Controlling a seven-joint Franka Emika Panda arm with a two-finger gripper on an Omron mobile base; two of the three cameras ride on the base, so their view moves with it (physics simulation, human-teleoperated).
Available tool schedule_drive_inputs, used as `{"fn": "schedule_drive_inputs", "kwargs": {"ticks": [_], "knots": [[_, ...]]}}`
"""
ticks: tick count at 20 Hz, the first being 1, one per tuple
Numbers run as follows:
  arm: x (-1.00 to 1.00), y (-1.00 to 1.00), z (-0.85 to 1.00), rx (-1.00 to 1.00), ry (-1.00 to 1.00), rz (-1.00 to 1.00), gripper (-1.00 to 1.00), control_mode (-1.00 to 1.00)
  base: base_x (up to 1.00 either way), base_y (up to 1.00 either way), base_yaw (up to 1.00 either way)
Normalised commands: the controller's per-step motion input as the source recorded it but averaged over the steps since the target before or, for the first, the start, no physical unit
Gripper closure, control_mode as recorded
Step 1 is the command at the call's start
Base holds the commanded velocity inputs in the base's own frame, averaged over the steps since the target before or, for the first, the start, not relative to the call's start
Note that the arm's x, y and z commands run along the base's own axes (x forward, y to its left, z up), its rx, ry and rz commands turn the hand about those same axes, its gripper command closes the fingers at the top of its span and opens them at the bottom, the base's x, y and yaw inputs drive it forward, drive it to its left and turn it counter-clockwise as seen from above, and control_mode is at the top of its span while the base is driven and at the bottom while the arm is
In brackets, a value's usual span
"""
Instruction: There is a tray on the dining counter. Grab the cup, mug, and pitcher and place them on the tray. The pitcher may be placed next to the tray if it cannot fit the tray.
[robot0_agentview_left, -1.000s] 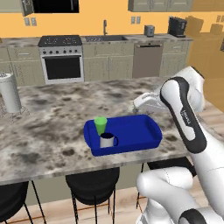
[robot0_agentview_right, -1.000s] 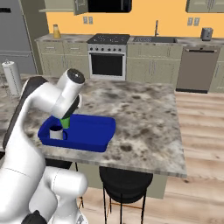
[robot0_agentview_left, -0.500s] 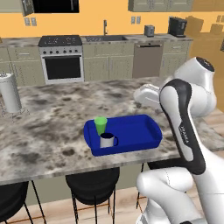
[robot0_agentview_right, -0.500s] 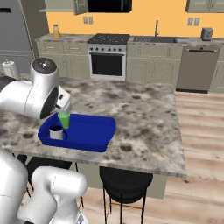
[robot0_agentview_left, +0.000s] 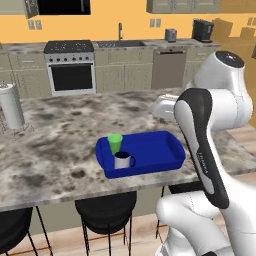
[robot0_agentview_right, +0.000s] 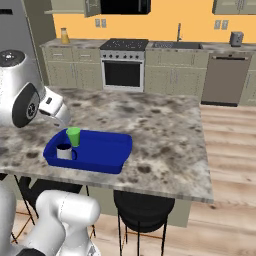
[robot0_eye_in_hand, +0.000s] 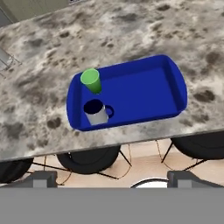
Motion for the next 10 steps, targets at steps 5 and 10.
{"fn": "schedule_drive_inputs", "kwargs": {"ticks": [5,10], "knots": [[-0.22,-0.14,0.28,-0.15,0.03,-0.01,-1.0,-1.0,0.0,0.0,0.0],[-0.26,-0.21,0.17,-0.07,0.07,0.0,-1.0,-1.0,0.0,0.0,0.0]]}}
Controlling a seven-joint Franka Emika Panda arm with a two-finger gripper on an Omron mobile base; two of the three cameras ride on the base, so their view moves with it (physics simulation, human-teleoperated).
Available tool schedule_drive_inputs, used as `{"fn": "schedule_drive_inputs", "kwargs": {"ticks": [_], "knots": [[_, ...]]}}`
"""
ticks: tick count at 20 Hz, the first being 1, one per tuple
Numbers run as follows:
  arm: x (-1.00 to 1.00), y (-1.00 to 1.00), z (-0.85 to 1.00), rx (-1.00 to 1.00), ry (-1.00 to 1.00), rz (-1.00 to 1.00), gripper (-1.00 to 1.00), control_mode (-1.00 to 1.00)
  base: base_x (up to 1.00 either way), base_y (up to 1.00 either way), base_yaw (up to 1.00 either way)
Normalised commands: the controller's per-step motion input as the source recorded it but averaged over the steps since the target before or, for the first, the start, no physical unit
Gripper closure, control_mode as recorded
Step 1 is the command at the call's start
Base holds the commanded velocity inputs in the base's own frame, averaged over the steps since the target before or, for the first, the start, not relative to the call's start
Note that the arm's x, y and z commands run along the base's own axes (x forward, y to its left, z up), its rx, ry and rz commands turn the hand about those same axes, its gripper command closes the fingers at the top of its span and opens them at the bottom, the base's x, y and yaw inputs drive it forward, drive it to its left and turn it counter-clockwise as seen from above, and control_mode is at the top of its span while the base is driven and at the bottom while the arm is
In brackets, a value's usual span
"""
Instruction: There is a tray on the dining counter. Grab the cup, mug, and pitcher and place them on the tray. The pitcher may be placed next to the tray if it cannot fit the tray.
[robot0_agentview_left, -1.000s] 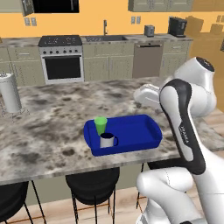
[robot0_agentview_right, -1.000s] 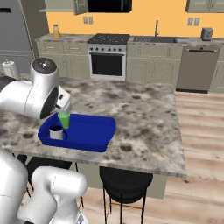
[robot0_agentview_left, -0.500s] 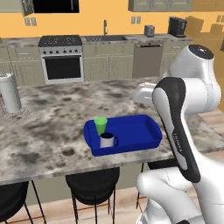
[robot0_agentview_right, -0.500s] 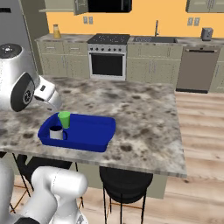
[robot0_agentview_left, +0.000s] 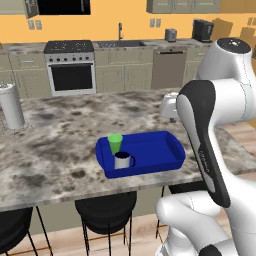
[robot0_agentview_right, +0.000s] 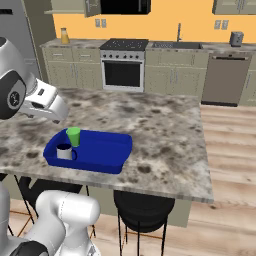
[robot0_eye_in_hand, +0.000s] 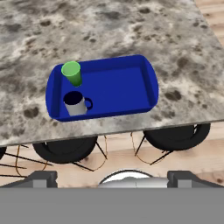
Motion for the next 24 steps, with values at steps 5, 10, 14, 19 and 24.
{"fn": "schedule_drive_inputs", "kwargs": {"ticks": [5,10,14,19,24], "knots": [[-0.09,-0.26,0.0,0.0,0.06,0.0,-1.0,-1.0,0.0,0.0,0.0],[-0.13,-0.15,0.0,0.0,0.0,0.02,-1.0,-1.0,0.0,0.0,0.0],[-0.13,0.0,0.0,0.0,0.0,0.04,-1.0,-1.0,0.0,0.0,0.0],[-0.24,0.0,0.0,0.0,0.0,0.06,-1.0,-1.0,0.0,0.0,0.0],[-0.12,0.0,-0.07,0.0,0.0,0.02,-1.0,1.0,-0.13,0.04,0.01]]}}
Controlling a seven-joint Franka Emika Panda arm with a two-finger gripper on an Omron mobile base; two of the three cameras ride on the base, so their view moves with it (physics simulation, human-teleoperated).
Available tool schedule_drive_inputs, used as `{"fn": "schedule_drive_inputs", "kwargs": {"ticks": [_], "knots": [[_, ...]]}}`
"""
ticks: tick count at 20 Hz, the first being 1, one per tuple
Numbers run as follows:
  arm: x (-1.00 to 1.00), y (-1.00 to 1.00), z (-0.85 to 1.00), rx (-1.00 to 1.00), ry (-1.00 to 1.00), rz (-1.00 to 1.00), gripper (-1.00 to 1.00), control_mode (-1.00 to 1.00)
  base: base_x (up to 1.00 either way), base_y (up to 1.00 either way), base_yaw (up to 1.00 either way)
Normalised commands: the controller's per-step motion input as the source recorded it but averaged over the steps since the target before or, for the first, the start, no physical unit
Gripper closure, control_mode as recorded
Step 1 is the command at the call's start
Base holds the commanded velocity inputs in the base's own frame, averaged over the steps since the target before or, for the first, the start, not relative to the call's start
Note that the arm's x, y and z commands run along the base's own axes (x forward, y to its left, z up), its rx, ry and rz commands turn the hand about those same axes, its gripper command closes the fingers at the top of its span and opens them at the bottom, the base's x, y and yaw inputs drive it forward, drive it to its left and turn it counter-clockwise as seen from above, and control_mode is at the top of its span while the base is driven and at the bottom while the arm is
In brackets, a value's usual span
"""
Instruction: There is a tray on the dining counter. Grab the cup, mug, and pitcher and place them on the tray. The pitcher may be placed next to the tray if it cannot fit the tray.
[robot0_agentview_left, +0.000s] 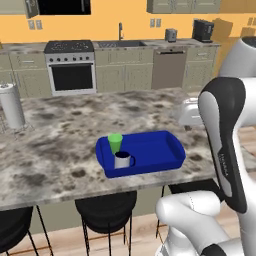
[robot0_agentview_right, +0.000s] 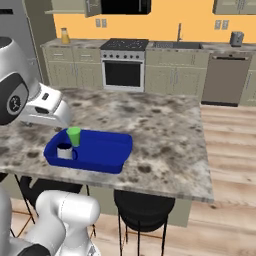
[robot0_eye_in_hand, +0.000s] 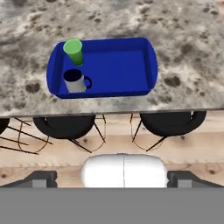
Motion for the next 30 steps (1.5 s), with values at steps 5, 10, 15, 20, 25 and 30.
{"fn": "schedule_drive_inputs", "kwargs": {"ticks": [5,10,15,20,25,30], "knots": [[0.0,0.0,0.0,0.0,0.0,0.0,-1.0,1.0,-0.64,0.71,0.0],[0.0,0.0,0.0,0.0,0.0,0.0,-1.0,1.0,-0.64,1.0,0.06],[0.0,0.0,0.0,0.0,0.0,0.0,-1.0,1.0,-0.2,1.0,0.03],[0.0,0.0,0.0,0.0,0.0,0.0,-1.0,1.0,0.01,1.0,0.0],[0.0,0.0,0.0,0.0,0.0,0.0,-1.0,1.0,0.07,1.0,0.0],[0.0,0.0,0.0,0.0,0.0,0.0,-1.0,1.0,0.11,1.0,0.0]]}}
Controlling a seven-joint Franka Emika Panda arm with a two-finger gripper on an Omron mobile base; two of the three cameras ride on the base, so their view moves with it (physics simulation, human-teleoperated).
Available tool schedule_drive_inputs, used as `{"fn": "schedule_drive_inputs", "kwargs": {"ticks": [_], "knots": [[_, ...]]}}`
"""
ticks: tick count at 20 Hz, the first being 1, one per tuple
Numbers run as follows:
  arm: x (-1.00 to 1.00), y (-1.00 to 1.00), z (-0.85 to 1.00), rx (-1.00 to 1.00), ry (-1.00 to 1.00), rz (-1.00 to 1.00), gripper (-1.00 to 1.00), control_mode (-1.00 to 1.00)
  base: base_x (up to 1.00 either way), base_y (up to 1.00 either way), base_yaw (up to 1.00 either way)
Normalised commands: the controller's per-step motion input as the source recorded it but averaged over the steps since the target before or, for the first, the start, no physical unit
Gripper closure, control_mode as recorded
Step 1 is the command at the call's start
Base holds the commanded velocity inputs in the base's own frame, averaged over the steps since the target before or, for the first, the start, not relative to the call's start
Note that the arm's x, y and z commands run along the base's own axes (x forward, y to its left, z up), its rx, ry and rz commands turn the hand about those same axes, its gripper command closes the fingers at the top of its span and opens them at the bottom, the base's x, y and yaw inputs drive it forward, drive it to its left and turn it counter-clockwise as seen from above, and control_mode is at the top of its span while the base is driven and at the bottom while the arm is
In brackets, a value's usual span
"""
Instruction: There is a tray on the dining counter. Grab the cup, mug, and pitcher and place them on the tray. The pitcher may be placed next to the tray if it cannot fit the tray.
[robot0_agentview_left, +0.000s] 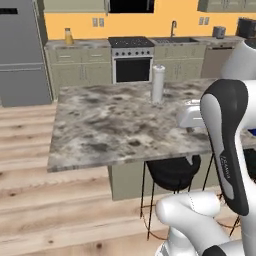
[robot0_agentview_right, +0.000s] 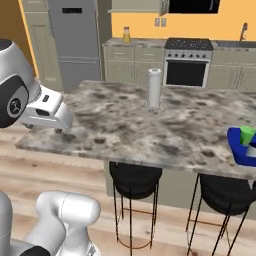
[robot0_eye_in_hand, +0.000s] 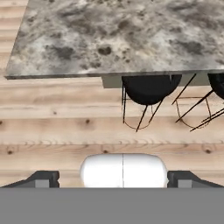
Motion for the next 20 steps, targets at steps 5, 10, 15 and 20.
{"fn": "schedule_drive_inputs", "kwargs": {"ticks": [5,10,15,20], "knots": [[0.0,0.0,0.0,0.0,0.0,0.0,-1.0,1.0,0.13,1.0,-0.01],[0.0,0.0,0.0,0.0,0.0,0.0,-1.0,1.0,0.1,1.0,-0.01],[0.0,0.0,0.0,0.0,0.0,0.0,-1.0,1.0,0.23,1.0,0.0],[0.0,0.0,0.0,0.0,0.0,0.0,-1.0,1.0,0.41,1.0,0.0]]}}
